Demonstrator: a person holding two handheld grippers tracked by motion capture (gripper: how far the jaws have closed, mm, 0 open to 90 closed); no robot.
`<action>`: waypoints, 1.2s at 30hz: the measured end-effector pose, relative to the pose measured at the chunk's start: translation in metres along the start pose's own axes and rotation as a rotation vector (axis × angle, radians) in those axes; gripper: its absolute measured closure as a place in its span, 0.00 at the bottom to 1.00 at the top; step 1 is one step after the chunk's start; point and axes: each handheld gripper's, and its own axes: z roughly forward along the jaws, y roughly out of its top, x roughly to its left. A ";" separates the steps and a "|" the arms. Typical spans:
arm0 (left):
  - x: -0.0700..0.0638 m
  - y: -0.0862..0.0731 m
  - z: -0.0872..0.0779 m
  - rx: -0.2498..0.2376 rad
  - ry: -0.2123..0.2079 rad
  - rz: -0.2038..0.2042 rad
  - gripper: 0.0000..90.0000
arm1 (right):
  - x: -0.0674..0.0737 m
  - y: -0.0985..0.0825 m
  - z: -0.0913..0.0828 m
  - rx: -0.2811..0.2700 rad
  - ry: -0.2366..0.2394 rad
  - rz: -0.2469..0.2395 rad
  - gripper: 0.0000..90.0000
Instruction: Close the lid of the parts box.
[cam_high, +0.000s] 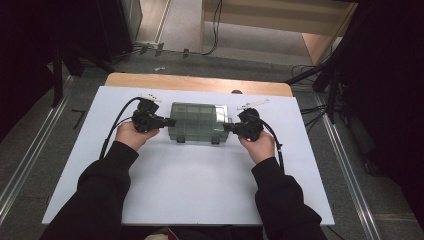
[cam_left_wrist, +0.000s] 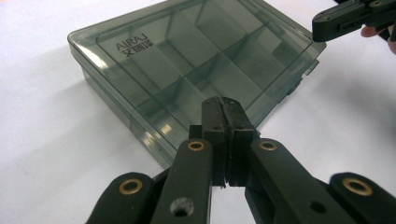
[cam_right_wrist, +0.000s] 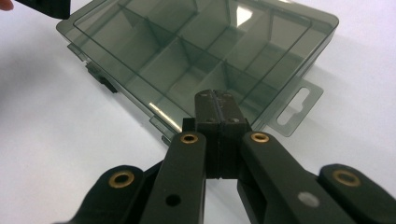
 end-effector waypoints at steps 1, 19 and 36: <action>0.000 0.000 0.001 0.005 0.001 0.004 1.00 | 0.000 0.000 0.001 0.004 -0.002 -0.001 0.98; -0.001 -0.011 0.014 0.036 0.015 0.055 0.98 | 0.010 -0.004 0.015 0.027 -0.072 -0.089 0.98; -0.014 -0.007 0.003 0.007 -0.026 0.074 0.84 | 0.010 -0.004 0.006 0.001 0.005 -0.055 0.88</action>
